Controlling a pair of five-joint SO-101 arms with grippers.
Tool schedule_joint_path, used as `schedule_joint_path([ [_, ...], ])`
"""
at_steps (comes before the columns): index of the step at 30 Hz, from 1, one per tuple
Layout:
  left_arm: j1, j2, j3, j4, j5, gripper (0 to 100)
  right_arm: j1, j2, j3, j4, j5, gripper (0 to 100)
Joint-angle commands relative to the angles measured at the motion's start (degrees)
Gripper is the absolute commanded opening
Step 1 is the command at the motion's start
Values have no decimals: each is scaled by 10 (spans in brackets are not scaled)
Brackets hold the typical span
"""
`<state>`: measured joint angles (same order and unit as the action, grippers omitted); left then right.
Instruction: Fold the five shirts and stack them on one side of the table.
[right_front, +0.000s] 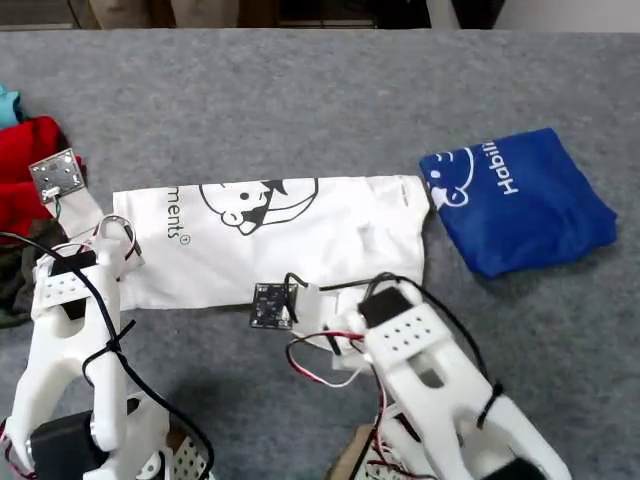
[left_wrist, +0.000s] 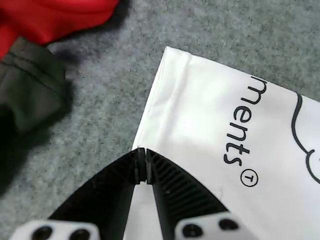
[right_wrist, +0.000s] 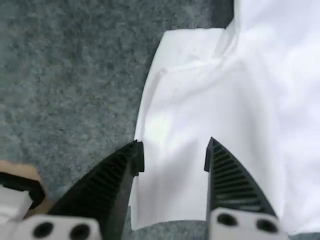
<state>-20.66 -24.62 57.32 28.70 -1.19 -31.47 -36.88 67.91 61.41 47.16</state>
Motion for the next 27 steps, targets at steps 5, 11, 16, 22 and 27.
schedule_joint_path([
  [5,6,-8,-2,-9,-4,19,-6,61,-3,-41,-7,213],
  [11,6,-8,-2,-10,-4,19,-6,67,0,-55,-19,213],
  [16,6,-8,-2,-10,-4,19,-6,69,16,-81,-17,213],
  [22,6,-8,-2,-10,-5,19,-2,69,24,-83,-15,213],
  [27,6,-8,-1,-10,-6,19,-1,65,30,-82,-18,213],
])
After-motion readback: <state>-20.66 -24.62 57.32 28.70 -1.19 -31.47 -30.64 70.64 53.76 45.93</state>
